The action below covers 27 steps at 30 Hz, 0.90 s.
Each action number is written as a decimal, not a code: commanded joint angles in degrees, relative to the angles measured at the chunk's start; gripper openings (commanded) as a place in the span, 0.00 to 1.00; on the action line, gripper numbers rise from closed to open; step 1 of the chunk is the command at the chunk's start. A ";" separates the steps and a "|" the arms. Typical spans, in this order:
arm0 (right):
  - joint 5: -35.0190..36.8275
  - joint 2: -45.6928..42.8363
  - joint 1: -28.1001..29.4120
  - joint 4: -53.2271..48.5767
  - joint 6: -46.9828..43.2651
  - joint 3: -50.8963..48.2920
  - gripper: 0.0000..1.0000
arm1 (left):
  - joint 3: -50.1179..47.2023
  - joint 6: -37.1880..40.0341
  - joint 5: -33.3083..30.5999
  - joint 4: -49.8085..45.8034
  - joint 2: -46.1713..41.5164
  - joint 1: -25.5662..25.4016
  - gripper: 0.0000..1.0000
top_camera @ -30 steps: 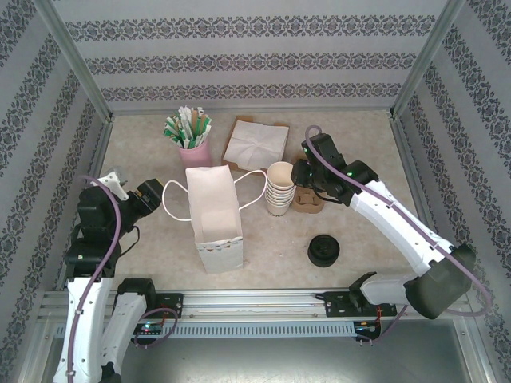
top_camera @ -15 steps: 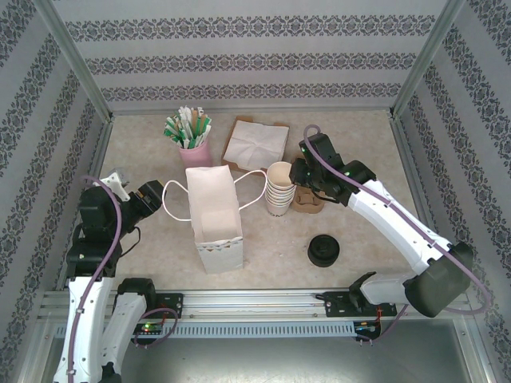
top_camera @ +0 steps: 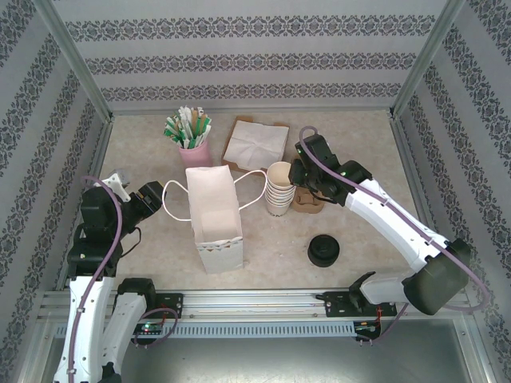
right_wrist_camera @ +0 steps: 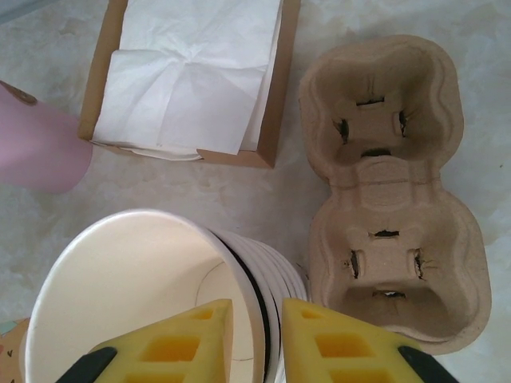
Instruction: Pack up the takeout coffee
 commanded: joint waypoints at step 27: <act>4.75 -5.22 1.25 -3.12 -5.06 6.67 0.00 | -1.92 -1.30 -1.34 2.77 -0.96 0.53 0.59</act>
